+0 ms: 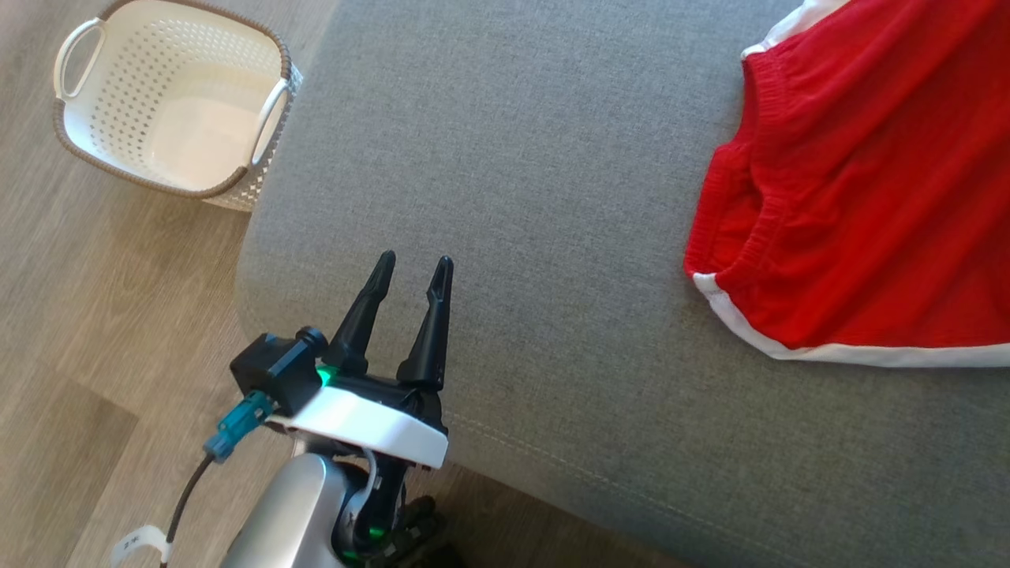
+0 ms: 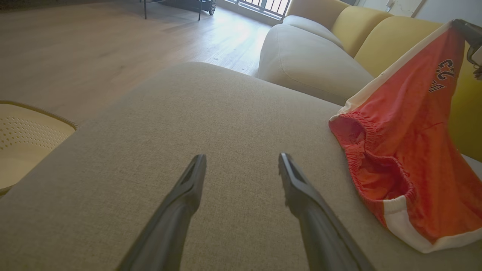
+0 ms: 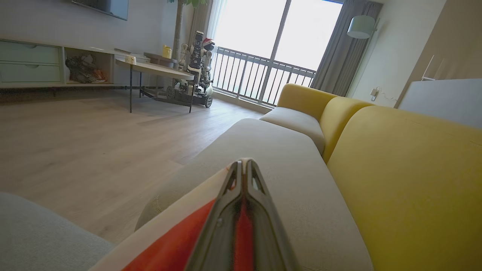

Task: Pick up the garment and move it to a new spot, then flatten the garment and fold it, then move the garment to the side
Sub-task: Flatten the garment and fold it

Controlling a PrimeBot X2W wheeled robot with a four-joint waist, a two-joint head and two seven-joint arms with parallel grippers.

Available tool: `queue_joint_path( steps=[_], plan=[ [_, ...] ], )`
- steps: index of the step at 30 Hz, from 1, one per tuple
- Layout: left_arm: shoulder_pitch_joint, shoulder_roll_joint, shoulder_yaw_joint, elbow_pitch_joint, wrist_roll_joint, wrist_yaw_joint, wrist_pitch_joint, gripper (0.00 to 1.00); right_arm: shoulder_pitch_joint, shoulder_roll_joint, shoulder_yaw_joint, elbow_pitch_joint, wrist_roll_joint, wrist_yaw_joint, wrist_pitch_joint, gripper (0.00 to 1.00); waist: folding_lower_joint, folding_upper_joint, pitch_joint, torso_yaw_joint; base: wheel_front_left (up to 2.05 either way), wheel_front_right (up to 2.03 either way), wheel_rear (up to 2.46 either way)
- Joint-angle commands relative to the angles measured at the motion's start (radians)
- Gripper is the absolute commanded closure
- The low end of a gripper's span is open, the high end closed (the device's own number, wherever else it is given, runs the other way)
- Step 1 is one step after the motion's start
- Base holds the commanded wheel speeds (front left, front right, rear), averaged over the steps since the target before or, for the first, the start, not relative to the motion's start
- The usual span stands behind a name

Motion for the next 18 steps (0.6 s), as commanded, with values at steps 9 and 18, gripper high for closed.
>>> queue_joint_path(
  steps=[9,18],
  plan=[
    [-0.039,0.01,0.044,-0.031,-0.008,0.0,-0.008,0.0,0.052,0.084,-0.033,0.015,-0.069,0.0,-0.009,0.0,0.0,0.0,-0.026,-0.063,0.0,0.0,0.0],
    [-0.03,0.01,0.088,-0.025,0.049,0.0,-0.008,0.0,0.202,0.162,0.084,-0.002,0.037,0.0,-0.009,0.0,0.0,0.0,-0.154,-0.217,0.0,0.0,0.0]
  ],
)
